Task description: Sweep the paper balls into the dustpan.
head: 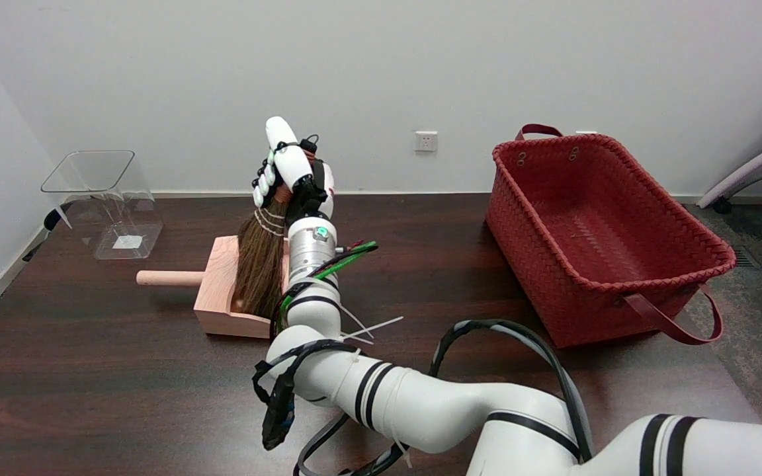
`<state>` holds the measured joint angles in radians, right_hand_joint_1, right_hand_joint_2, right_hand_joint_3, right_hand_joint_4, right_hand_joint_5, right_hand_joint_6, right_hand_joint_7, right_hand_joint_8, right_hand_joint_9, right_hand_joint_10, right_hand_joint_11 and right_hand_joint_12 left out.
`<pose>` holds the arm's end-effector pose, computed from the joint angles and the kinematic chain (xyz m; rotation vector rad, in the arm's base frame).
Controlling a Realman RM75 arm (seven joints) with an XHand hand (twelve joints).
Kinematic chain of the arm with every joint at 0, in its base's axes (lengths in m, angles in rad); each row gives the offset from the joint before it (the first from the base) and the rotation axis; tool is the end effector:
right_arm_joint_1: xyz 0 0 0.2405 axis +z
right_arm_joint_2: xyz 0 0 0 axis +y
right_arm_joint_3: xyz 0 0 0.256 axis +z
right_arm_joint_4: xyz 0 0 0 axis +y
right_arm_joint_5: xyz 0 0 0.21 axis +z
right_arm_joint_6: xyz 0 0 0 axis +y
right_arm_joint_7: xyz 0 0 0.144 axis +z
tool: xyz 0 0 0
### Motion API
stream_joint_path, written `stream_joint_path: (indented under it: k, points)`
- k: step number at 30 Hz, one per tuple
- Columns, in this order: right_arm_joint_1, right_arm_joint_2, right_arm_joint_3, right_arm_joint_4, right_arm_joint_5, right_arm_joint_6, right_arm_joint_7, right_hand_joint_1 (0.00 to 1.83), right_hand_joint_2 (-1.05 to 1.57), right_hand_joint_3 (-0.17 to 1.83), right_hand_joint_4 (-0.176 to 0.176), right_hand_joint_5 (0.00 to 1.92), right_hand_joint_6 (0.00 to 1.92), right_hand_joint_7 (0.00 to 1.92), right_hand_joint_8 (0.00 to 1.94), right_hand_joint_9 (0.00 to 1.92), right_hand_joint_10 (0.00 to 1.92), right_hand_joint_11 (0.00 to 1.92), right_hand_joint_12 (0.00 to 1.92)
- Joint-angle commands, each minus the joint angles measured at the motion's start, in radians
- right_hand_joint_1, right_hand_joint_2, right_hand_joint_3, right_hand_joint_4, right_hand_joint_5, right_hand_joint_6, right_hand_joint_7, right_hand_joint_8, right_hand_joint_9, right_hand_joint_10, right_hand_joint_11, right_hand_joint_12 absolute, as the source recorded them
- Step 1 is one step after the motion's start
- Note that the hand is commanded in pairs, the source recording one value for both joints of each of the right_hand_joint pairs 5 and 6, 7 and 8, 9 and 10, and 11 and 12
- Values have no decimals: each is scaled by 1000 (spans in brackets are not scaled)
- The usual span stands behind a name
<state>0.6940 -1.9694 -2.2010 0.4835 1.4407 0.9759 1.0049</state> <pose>-0.2394 -0.4463 0.0512 0.7795 -1.3805 1.8144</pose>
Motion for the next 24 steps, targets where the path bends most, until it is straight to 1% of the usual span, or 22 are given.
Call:
stream_joint_path:
  k: [1, 3, 5, 16, 20, 24]
  points:
    - [-81, 76, -30, 231, -56, 102, -316, 561, 1571, -175, 0, 1920, 1920, 1920, 1920, 1920, 1920, 1920, 1920]
    - [-111, 99, -29, 287, -54, 102, -425, 577, 1571, -175, 0, 1920, 1920, 1920, 1920, 1920, 1920, 1920, 1920]
    - [-133, 110, -26, 334, -46, 100, -489, 588, 1571, -175, 0, 1920, 1920, 1920, 1920, 1920, 1920, 1920, 1920]
    - [-191, 157, -32, 437, -56, 105, -707, 670, 1571, -175, 0, 1920, 1920, 1920, 1920, 1920, 1920, 1920, 1920]
    - [-199, 167, -34, 462, -65, 115, -756, 679, 1571, -175, 0, 1920, 1920, 1920, 1920, 1920, 1920, 1920, 1920]
    - [-203, 169, -34, 463, -107, 149, -803, 684, 1571, -175, 0, 1920, 1920, 1920, 1920, 1920, 1920, 1920, 1920]
